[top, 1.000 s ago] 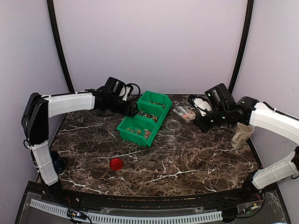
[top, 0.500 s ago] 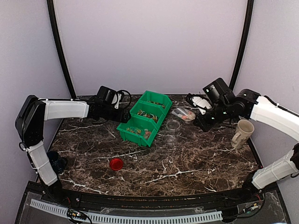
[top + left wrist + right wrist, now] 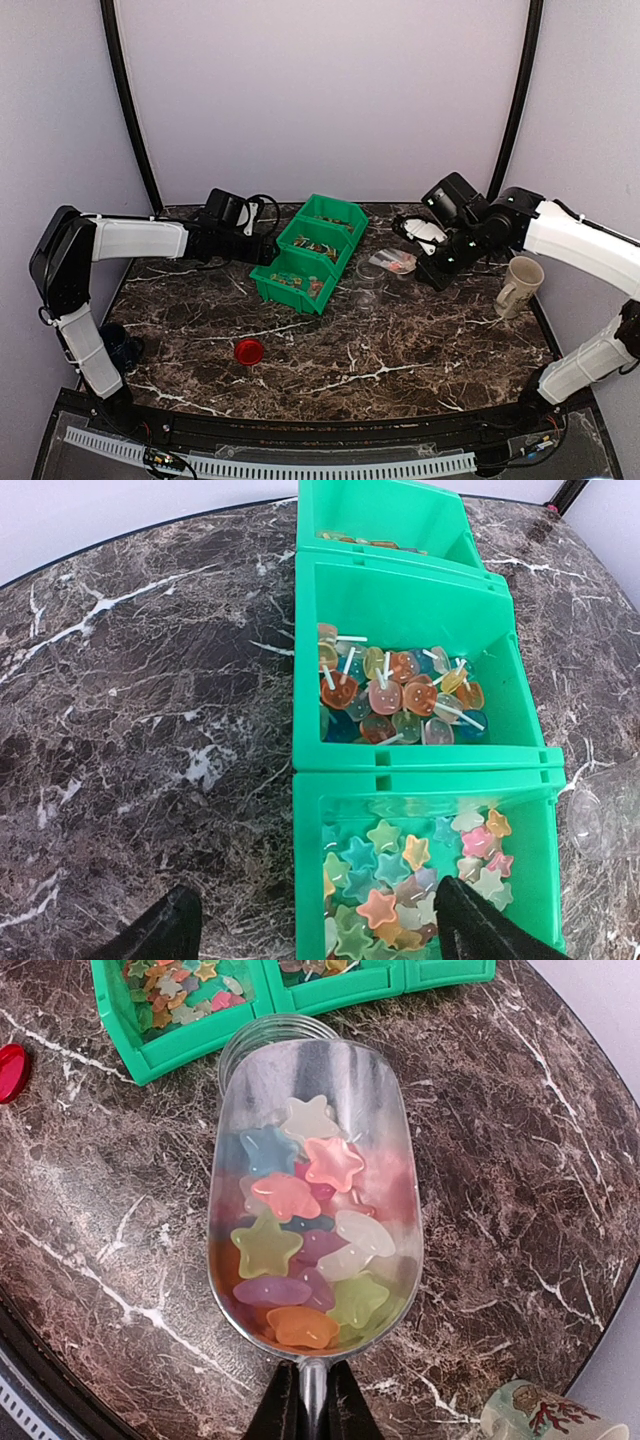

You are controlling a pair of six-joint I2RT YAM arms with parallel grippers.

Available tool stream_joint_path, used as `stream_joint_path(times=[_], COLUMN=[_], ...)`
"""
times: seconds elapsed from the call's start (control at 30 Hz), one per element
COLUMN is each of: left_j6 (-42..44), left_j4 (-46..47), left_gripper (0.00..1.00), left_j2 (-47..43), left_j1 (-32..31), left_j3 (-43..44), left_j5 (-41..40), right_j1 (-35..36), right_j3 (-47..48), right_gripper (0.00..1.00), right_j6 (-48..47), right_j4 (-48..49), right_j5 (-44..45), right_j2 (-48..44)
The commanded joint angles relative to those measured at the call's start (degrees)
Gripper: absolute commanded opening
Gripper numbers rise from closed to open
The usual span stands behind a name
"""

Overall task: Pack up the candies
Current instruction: Place the fake candies in the packing bottle.

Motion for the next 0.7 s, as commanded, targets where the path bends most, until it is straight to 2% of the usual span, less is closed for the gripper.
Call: stream_joint_path(times=[0.0,0.67], left_j6=[-0.52,-2.05], left_j4=[1.24,2.01], left_gripper=[0.83,0.80], left_j2=[-2.47,-1.19], left_j1=[0.44,0.42], left_j3=[-0.64,-0.80], left_j5=[0.69,2.83], right_j1=[0.83,1.92], right_j3=[2.53,6.70], right_gripper=[0.00,0.00], right_j6=[-0.31,0.29], right_j4=[-0.57,-5.40], right_j5=[1.00,2.20], right_j2=[0.94,3.91])
